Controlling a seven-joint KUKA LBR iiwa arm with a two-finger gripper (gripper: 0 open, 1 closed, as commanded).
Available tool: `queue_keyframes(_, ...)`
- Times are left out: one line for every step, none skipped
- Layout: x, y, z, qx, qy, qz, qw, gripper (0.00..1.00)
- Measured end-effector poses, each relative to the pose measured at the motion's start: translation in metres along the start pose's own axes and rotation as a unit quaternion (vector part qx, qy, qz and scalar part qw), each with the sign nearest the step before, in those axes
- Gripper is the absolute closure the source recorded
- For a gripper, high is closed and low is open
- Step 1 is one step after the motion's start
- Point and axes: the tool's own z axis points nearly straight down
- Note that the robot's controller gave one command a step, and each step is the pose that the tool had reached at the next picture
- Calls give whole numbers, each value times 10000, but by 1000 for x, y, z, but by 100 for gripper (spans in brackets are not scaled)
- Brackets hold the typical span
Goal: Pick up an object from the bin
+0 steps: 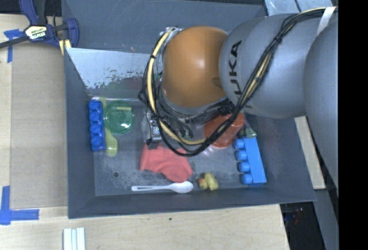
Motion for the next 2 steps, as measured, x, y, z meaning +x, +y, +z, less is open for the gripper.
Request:
queue_keyframes(-13,4,-7,-7,-20,-3,10000,100)
queue_keyframes(5,-41,-10,-6,-16,123,9999,100)
